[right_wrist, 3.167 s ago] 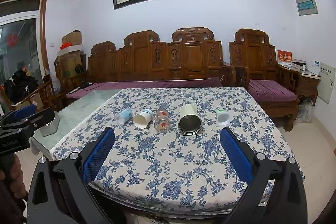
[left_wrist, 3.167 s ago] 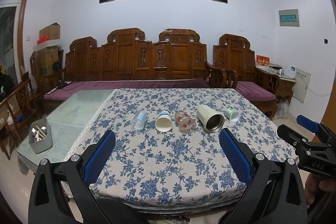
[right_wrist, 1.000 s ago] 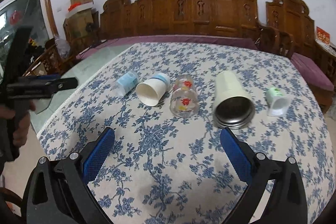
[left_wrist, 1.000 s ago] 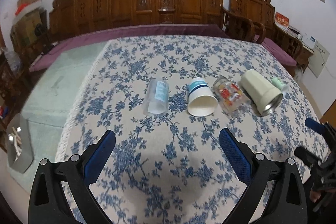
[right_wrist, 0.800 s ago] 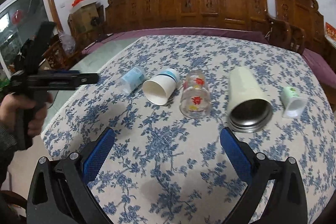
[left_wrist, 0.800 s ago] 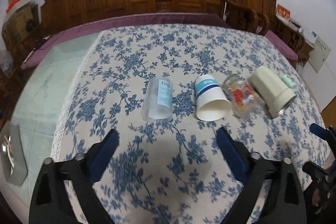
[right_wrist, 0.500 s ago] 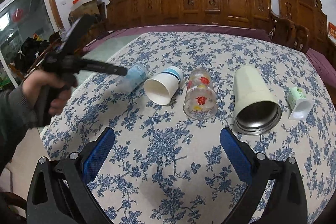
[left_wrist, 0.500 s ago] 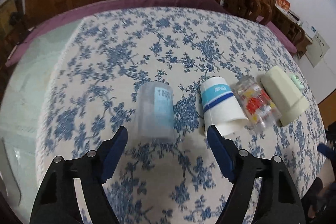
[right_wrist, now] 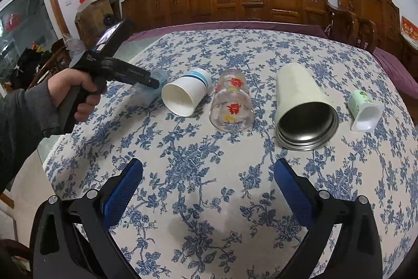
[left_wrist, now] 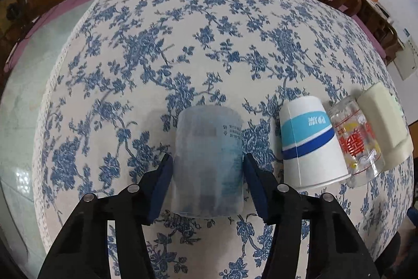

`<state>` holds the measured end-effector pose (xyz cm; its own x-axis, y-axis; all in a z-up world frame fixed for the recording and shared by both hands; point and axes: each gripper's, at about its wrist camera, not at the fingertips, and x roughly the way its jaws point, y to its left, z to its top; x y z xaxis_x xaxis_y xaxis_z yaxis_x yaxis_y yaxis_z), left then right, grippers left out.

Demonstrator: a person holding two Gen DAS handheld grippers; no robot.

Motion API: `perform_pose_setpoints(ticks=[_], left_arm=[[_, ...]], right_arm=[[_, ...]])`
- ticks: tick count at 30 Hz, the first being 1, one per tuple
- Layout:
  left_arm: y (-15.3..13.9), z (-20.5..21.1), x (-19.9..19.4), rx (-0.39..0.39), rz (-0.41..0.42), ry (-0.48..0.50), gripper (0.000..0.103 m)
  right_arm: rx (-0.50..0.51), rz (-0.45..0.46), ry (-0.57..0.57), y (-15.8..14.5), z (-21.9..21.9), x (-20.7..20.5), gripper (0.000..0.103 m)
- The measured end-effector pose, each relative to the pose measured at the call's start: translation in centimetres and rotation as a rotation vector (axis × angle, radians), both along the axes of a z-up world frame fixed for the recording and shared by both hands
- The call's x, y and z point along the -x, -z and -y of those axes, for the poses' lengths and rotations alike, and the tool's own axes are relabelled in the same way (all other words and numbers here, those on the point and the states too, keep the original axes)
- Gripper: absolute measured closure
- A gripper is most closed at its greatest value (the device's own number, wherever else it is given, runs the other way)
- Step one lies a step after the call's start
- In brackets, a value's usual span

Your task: Flip cup upside down

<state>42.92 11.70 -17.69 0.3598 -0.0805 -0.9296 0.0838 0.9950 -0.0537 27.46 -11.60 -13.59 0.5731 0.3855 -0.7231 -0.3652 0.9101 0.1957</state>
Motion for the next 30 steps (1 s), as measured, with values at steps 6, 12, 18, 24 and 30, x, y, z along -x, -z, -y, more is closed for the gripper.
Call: perform_pose_setpoints(ticks=[6, 12, 18, 24, 30], left_arm=[[-0.1, 0.6, 2.4, -0.010, 0.009, 0.023, 0.051], [-1.6, 1.4, 5.5, -0.003, 0.050, 0.024, 0.052], [-4.3, 3.2, 10.3, 0.038, 0.119, 0.032, 0.052], [-5.4, 7.5, 15.1, 0.080, 0.158, 0.069, 0.051], [-4.6, 12.1, 17.9, 0.150, 0.152, 0.095, 0.051]], right_arm=[[-0.005, -0.006, 0.019, 0.2, 0.9, 0.7, 0.002], [-0.003, 0.003, 0.022, 0.0, 1.5, 2.1, 0.002], [-0.012, 0.021, 0.041, -0.6, 2.9, 3.6, 0.002], [-0.003, 0.033, 0.075, -0.7, 5.3, 4.7, 0.002], [0.015, 0.030, 0.132, -0.4, 8.3, 5.3, 0.002]])
